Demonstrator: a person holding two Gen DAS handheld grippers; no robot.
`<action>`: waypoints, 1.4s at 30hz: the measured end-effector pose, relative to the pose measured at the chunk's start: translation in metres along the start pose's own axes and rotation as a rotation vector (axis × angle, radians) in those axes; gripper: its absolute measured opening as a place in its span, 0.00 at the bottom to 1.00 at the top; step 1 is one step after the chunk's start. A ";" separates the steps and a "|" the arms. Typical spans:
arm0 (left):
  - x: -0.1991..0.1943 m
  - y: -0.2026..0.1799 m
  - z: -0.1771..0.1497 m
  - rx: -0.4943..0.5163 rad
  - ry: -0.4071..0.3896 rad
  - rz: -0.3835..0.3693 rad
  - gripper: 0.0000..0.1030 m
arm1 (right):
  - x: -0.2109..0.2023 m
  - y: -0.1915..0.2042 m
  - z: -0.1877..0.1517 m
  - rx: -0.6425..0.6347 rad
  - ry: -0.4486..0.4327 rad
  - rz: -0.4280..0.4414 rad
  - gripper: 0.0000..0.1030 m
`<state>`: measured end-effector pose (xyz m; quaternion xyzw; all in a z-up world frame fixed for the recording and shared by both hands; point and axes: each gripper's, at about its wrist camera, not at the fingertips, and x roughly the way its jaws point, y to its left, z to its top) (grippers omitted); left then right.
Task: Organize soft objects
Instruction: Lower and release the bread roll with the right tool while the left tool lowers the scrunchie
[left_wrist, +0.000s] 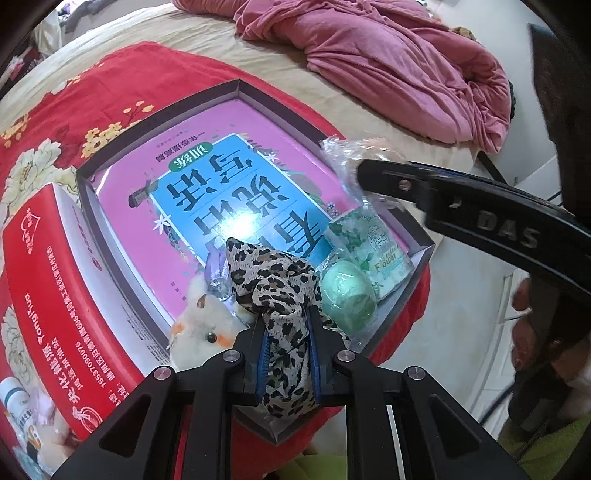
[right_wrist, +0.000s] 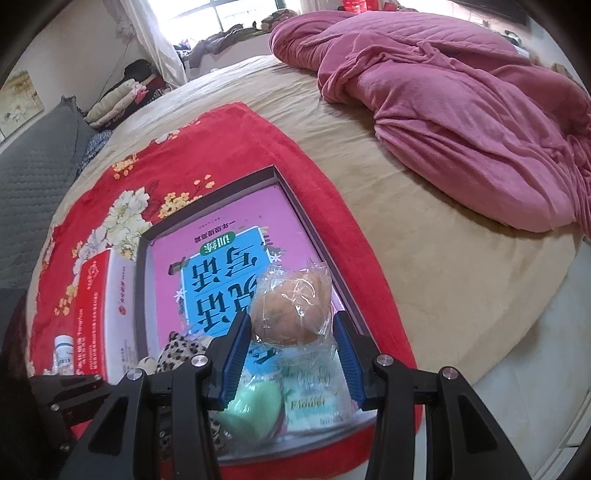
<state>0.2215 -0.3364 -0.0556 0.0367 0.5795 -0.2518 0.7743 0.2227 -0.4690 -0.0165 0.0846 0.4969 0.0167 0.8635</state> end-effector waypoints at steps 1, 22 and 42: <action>0.000 0.000 0.000 0.000 0.000 0.000 0.17 | 0.003 0.001 0.001 -0.007 0.002 -0.003 0.45; 0.000 0.001 0.001 -0.001 -0.002 0.006 0.17 | 0.043 -0.008 -0.003 0.014 0.041 -0.078 0.47; -0.001 -0.002 0.004 -0.007 -0.002 0.027 0.17 | 0.005 -0.026 -0.010 0.070 0.000 -0.050 0.60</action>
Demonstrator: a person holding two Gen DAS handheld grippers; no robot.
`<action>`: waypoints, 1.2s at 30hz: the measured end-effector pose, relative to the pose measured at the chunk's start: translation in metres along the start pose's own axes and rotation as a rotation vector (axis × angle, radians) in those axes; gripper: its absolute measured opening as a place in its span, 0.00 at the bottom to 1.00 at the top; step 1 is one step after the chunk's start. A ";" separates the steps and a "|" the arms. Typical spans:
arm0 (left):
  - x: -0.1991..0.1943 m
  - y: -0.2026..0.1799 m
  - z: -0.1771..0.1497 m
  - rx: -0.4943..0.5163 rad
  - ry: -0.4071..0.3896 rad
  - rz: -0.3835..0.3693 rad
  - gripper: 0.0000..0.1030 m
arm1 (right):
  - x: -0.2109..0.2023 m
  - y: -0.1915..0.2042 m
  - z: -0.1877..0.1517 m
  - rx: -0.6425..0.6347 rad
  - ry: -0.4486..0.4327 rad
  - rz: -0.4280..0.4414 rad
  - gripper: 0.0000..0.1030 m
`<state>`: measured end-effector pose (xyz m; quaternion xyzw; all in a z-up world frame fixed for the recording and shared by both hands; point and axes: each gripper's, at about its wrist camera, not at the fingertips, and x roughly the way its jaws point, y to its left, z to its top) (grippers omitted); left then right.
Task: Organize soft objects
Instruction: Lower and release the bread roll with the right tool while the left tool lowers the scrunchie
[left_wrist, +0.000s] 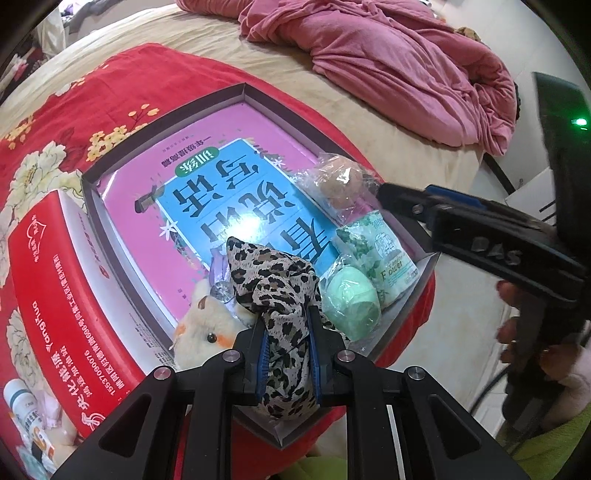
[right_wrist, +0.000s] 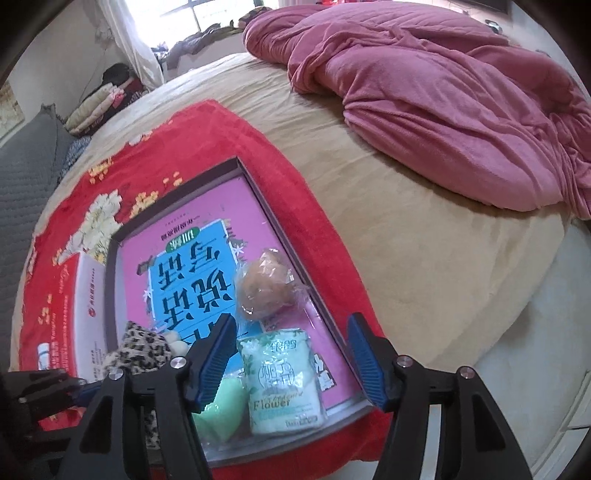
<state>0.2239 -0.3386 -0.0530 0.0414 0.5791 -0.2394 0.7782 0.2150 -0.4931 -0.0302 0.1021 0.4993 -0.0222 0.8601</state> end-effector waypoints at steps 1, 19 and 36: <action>0.001 0.000 0.001 -0.001 -0.001 0.003 0.18 | -0.004 -0.001 0.000 0.003 -0.007 0.002 0.60; -0.015 -0.004 0.003 0.004 -0.043 0.028 0.33 | -0.037 0.002 0.003 -0.002 -0.055 0.027 0.61; -0.044 0.002 -0.002 -0.006 -0.098 0.059 0.50 | -0.059 0.011 0.001 -0.024 -0.081 0.030 0.65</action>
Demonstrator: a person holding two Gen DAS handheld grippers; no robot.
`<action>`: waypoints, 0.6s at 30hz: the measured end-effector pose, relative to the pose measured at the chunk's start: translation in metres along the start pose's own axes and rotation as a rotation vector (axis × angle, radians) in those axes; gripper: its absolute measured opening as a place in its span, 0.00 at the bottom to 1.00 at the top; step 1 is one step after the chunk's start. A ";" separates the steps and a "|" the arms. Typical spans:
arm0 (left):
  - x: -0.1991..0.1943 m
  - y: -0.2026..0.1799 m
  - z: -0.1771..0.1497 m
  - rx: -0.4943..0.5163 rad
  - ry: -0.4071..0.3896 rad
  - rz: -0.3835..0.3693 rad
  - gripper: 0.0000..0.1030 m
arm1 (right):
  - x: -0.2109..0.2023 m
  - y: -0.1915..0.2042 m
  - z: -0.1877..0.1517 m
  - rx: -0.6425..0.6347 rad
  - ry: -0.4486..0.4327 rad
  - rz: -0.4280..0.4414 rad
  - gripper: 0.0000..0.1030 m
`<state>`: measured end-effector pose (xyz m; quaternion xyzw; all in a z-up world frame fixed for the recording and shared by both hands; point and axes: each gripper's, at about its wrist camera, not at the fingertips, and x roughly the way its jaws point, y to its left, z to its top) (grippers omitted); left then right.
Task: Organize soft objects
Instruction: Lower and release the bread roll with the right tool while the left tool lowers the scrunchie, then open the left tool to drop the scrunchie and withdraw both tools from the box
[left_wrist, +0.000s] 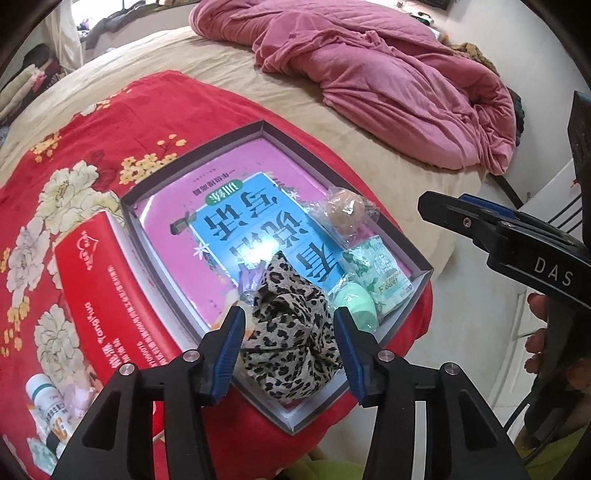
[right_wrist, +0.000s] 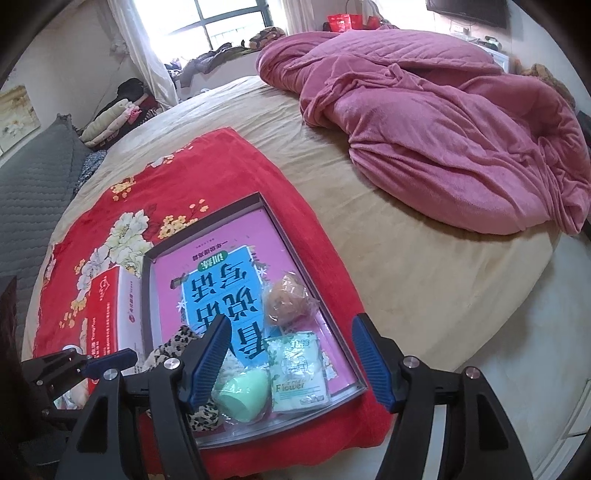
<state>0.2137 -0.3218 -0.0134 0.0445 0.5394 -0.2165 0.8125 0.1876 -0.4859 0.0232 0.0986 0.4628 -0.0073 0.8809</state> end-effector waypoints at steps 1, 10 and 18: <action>-0.002 0.000 0.000 0.001 -0.004 0.002 0.50 | -0.002 0.001 0.000 -0.002 -0.003 -0.001 0.65; -0.029 0.003 -0.003 0.009 -0.050 0.037 0.63 | -0.017 0.012 0.001 -0.024 -0.015 -0.004 0.70; -0.047 0.008 -0.010 -0.004 -0.072 0.071 0.68 | -0.033 0.018 -0.002 -0.023 -0.034 -0.020 0.71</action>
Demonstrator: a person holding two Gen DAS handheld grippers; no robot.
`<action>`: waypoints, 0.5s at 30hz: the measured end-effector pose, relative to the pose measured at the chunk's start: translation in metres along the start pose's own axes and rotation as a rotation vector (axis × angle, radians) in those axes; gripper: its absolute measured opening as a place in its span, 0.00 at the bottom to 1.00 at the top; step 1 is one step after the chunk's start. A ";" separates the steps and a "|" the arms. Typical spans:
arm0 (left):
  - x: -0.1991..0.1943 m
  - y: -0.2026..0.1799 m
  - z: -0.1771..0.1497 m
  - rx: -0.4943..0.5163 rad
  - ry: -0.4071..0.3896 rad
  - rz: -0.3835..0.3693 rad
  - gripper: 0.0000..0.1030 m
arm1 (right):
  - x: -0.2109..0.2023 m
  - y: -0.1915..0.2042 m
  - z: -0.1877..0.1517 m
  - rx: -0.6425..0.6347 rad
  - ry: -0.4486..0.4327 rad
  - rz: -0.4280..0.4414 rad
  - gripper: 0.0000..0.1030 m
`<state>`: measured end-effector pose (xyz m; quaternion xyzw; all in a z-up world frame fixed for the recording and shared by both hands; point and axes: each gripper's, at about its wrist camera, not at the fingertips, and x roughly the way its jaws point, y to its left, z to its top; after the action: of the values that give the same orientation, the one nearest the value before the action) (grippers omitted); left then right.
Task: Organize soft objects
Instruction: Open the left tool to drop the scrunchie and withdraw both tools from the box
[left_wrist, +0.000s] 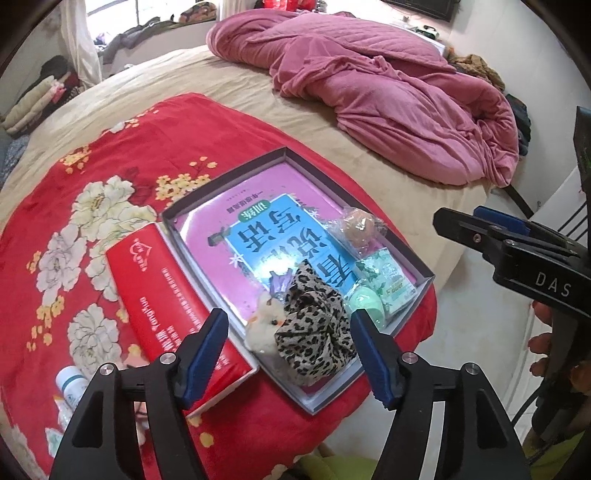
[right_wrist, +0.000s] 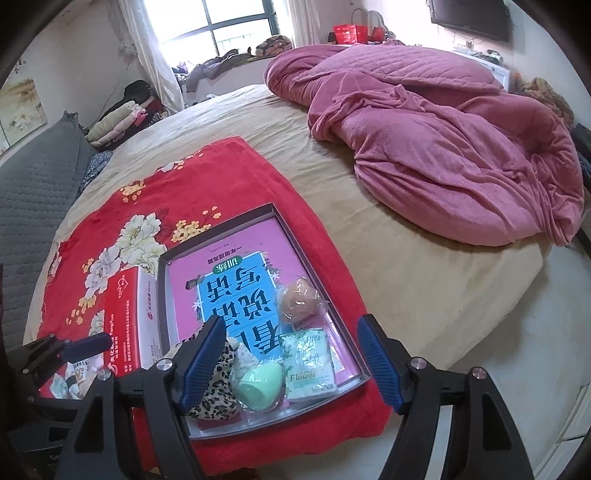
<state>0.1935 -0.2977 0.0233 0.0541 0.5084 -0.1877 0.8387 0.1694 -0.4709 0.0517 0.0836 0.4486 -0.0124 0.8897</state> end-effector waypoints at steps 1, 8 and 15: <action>-0.002 0.001 -0.001 -0.002 -0.002 0.001 0.68 | -0.002 0.001 0.000 0.001 -0.003 -0.004 0.71; -0.022 0.011 -0.010 -0.025 -0.032 0.013 0.69 | -0.019 0.007 -0.001 0.006 -0.027 -0.015 0.72; -0.045 0.025 -0.018 -0.060 -0.068 0.024 0.74 | -0.037 0.027 -0.001 -0.028 -0.054 -0.013 0.75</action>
<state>0.1692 -0.2581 0.0511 0.0285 0.4842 -0.1641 0.8589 0.1490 -0.4463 0.0837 0.0676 0.4252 -0.0142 0.9025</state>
